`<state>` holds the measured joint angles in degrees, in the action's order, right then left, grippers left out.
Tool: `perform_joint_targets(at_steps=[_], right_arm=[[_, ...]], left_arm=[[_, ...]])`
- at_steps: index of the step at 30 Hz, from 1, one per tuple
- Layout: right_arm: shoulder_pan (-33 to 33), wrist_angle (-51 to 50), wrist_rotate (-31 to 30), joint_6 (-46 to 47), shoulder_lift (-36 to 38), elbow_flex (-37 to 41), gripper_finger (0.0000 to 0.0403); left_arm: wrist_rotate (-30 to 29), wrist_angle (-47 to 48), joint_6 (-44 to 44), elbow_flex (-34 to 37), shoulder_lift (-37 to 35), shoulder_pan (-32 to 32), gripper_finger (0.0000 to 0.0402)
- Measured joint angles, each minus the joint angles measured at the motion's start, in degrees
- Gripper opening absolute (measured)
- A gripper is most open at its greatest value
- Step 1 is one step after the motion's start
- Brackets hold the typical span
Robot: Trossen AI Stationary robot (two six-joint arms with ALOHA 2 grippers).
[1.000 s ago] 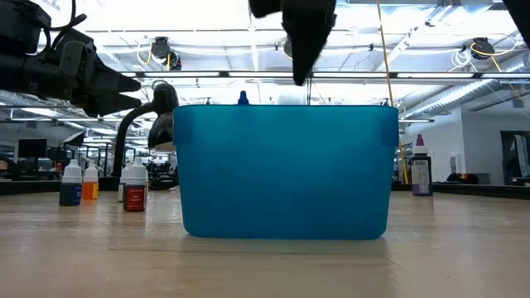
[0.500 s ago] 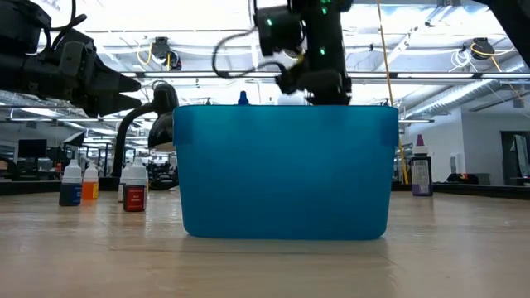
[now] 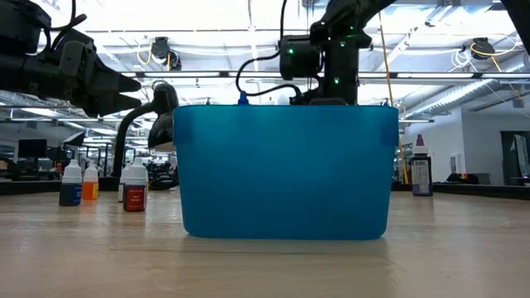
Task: Pick & Place food coloring
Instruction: Put the orange small food coloring bottle into the blue bin
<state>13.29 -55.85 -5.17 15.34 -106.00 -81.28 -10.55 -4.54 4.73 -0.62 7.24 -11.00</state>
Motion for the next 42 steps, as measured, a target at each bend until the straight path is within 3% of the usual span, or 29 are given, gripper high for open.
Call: perform_joint_targets(at_steps=[28,42], right_arm=[[0.1,17.7,4.0,-1.1,-0.1,12.9,0.0211],[0.1,18.8,4.0,-1.1,-0.1,13.0,0.0141]], left_arm=[[0.0,0.0,0.0,0.0,0.0,0.0,0.039],[0.0,0.0,0.0,0.0,0.0,0.0,0.039]])
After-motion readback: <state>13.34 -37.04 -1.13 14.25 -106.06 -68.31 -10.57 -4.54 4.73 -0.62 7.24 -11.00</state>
